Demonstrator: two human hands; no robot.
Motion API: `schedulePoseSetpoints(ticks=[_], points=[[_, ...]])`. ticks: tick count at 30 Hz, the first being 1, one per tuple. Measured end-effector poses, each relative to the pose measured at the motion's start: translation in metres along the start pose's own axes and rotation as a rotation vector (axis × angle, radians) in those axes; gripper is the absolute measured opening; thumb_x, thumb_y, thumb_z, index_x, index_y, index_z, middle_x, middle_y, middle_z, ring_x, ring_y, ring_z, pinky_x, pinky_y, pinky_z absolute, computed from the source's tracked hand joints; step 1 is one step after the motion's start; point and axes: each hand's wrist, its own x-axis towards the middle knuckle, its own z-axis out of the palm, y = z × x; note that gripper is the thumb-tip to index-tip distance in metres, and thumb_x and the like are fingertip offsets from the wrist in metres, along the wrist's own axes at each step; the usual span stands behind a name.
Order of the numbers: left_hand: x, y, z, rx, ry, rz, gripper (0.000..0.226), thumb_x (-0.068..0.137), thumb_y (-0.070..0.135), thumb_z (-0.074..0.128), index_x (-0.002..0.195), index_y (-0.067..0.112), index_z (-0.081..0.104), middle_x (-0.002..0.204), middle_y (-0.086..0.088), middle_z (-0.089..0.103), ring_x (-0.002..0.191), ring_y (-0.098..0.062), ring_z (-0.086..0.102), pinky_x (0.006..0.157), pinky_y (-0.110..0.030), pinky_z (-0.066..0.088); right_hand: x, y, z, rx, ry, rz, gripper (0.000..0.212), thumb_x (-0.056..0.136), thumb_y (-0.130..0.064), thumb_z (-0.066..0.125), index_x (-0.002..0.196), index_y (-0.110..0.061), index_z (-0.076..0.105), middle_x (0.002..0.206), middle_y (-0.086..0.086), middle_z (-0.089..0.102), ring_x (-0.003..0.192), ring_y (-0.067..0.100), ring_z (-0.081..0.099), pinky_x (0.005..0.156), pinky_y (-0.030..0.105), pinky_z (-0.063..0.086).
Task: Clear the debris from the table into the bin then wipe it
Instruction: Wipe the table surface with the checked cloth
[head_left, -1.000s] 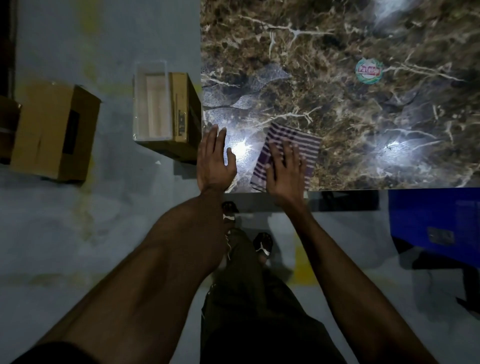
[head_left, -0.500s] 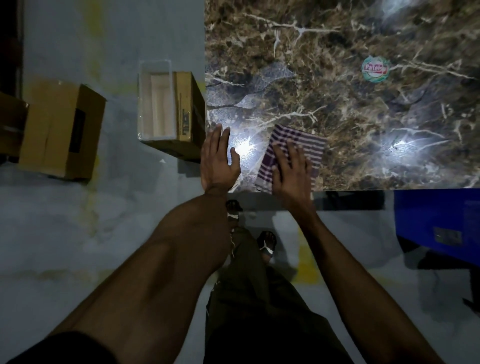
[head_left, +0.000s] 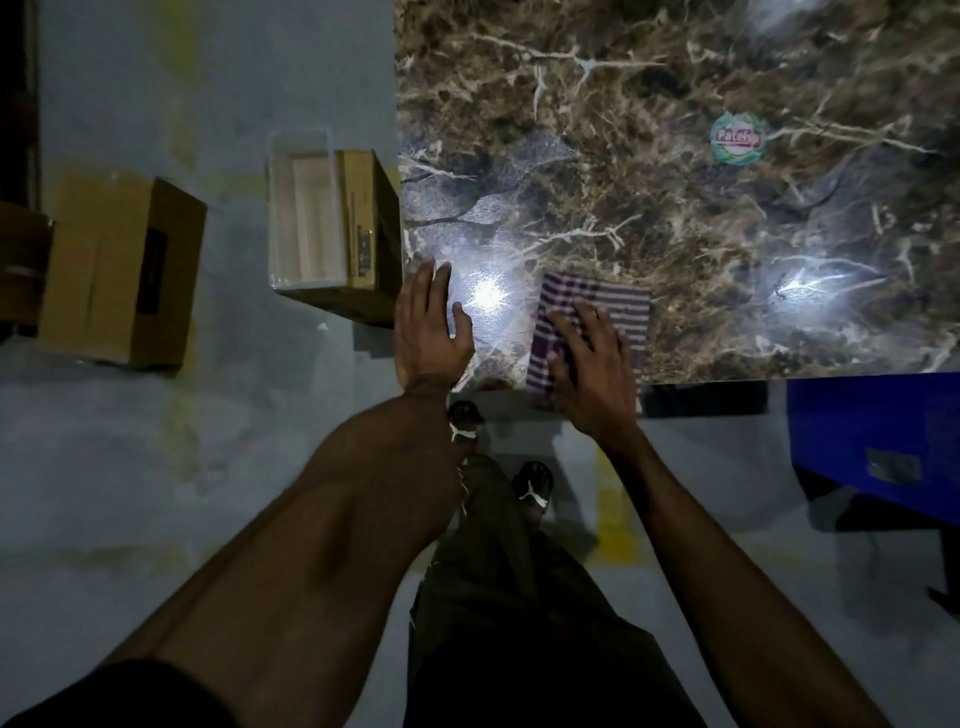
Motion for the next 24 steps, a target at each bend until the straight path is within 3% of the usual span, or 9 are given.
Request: schedulePoseSetpoints(ticks=[5, 9, 13, 17, 21, 24], points=[[0.001, 0.001, -0.002, -0.002, 0.004, 0.002, 0.053, 0.098, 0.023, 0.052, 0.15, 0.014, 0.05, 0.159, -0.009, 0.043, 0.149, -0.03, 0.036, 0.122, -0.045, 0.029, 0.018, -0.044, 0.028, 0.016, 0.038, -0.064, 0.054, 0.105, -0.044, 0.04, 0.158, -0.034, 0.039, 0.169, 0.005, 0.028, 0.157, 0.032, 0.02, 0.125, 0.055, 0.018], [0.001, -0.002, -0.002, 0.001, 0.006, 0.019, 0.053, 0.1, 0.024, 0.052, 0.152, 0.014, 0.048, 0.16, -0.009, 0.042, 0.15, -0.03, 0.034, 0.124, -0.042, 0.027, -0.013, -0.033, 0.024, -0.085, -0.128, -0.24, 0.052, 0.108, -0.046, 0.039, 0.16, -0.043, 0.03, 0.171, 0.0, 0.023, 0.158, 0.028, 0.018, 0.123, 0.051, 0.023], [0.001, -0.003, 0.0, 0.021, 0.001, 0.014, 0.054, 0.099, 0.023, 0.054, 0.152, 0.015, 0.048, 0.161, -0.007, 0.041, 0.15, -0.028, 0.034, 0.124, -0.04, 0.025, -0.022, 0.007, -0.003, -0.08, -0.082, -0.074, 0.05, 0.109, -0.039, 0.042, 0.158, -0.043, 0.032, 0.17, -0.001, 0.025, 0.158, 0.028, 0.018, 0.122, 0.052, 0.025], [0.0, -0.003, 0.0, 0.009, 0.005, 0.021, 0.054, 0.099, 0.023, 0.055, 0.152, 0.014, 0.048, 0.161, -0.008, 0.041, 0.15, -0.029, 0.035, 0.123, -0.043, 0.028, 0.011, -0.012, 0.001, -0.012, 0.0, 0.055, 0.049, 0.107, -0.039, 0.037, 0.156, -0.035, 0.041, 0.169, 0.003, 0.028, 0.157, 0.029, 0.017, 0.123, 0.055, 0.024], [0.002, -0.002, 0.0, 0.009, 0.016, 0.028, 0.054, 0.099, 0.021, 0.056, 0.151, 0.013, 0.049, 0.16, -0.009, 0.042, 0.149, -0.029, 0.036, 0.123, -0.043, 0.028, 0.019, -0.046, 0.026, -0.011, 0.056, -0.04, 0.051, 0.105, -0.033, 0.044, 0.156, -0.032, 0.043, 0.167, 0.005, 0.032, 0.156, 0.032, 0.023, 0.124, 0.054, 0.022], [0.001, -0.004, 0.0, 0.006, 0.003, 0.02, 0.054, 0.099, 0.023, 0.054, 0.152, 0.013, 0.048, 0.161, -0.008, 0.041, 0.15, -0.028, 0.035, 0.125, -0.041, 0.025, -0.008, -0.048, 0.028, -0.085, -0.077, -0.177, 0.051, 0.108, -0.037, 0.042, 0.158, -0.039, 0.035, 0.171, 0.001, 0.023, 0.158, 0.029, 0.019, 0.124, 0.05, 0.019]])
